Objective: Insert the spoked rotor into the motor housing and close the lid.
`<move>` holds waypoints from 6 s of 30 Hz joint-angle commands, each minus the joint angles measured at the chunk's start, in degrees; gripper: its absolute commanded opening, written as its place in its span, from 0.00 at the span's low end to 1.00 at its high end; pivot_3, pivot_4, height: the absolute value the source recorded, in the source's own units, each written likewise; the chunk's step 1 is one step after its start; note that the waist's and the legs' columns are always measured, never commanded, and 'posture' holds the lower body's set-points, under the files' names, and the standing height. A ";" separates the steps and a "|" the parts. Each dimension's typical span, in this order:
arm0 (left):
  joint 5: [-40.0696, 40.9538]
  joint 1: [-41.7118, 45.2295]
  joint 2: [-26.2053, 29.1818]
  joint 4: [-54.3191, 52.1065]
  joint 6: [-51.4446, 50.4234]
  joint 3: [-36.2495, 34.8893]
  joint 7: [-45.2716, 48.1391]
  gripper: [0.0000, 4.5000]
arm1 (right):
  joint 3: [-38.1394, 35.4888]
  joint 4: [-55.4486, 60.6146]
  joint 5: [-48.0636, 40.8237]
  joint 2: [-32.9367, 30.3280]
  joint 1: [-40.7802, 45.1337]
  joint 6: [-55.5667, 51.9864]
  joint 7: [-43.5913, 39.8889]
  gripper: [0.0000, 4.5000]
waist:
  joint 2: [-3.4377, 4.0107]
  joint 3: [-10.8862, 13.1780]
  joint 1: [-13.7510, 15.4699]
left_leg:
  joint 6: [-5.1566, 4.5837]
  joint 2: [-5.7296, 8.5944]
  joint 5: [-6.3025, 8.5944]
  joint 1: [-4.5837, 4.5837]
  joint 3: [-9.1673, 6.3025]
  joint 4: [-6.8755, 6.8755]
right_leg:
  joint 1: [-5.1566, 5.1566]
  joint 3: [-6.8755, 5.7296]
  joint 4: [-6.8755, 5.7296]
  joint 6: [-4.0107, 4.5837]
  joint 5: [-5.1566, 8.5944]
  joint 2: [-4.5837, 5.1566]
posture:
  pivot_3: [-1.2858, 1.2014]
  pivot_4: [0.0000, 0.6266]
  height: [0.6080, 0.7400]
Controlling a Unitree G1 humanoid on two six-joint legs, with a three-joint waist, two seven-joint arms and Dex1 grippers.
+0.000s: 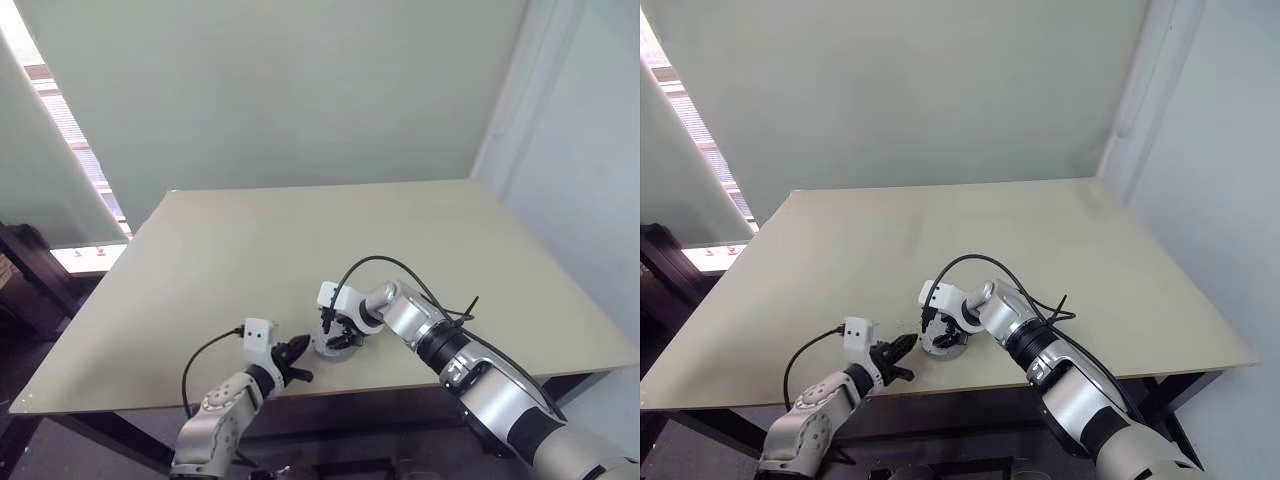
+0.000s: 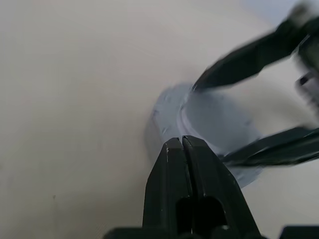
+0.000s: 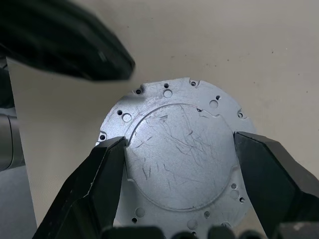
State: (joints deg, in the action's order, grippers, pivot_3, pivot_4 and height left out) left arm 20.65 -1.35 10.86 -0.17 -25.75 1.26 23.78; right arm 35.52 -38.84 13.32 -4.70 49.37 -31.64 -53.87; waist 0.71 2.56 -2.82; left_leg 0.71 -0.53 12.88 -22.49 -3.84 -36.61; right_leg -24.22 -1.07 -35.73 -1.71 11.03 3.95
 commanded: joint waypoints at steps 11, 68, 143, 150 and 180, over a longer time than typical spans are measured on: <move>-4.85 3.97 -0.87 5.90 3.64 2.79 1.18 0.00 | 2.22 -2.17 3.34 -1.85 -3.42 -1.87 1.40 0.90 | 0.24 -0.26 0.24 | 0.00 0.07 0.00 -0.06 -0.04 -0.01 | 0.07 -0.04 0.09 0.00 0.00 0.07 | 0.52 0.00 1.00; -8.06 5.98 -2.60 7.31 3.69 5.13 3.42 0.00 | -53.37 -8.96 -34.18 -5.05 -3.27 -35.90 22.00 0.99 | 0.30 -0.04 2.02 | -0.41 0.40 -0.27 -0.15 -0.11 -0.01 | 0.14 0.28 -0.02 -0.01 -0.01 0.04 | 0.52 0.00 1.00; 12.66 1.08 0.79 -6.17 -8.86 -17.68 2.94 1.00 | -57.52 0.76 -46.96 6.37 -14.15 -45.38 25.59 0.27 | 0.20 0.01 -0.13 | -0.45 0.09 -0.26 -0.10 -0.10 0.09 | 0.07 0.31 -0.09 0.00 -0.02 -0.28 | 0.52 0.00 1.00; 18.96 -1.71 -0.03 -7.84 -13.20 -20.75 1.11 1.00 | -60.37 0.94 -48.88 7.22 -13.73 -44.50 26.07 0.27 | 0.14 0.04 -0.13 | -0.44 0.07 -0.26 -0.10 -0.08 0.06 | 0.06 0.33 -0.09 0.00 -0.02 -0.29 | 0.52 0.00 1.00; 29.25 -3.88 -4.56 -10.43 -16.68 -22.42 -5.99 1.00 | -64.10 1.89 -52.71 9.59 -12.05 -41.81 27.59 0.27 | -0.07 0.19 -0.06 | -0.44 0.09 -0.26 -0.16 -0.03 0.07 | 0.03 0.40 -0.07 0.01 -0.03 -0.30 | 0.52 0.00 1.00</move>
State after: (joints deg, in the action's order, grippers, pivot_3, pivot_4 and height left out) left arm 48.01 -5.48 6.10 -7.82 -42.17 -19.80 18.34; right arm -27.10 -39.45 -35.30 3.89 34.90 -74.07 -25.14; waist 0.64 2.75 -2.88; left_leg 0.28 -0.44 12.62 -22.65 -3.87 -36.54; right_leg -24.19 -0.67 -35.80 -1.70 11.00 3.64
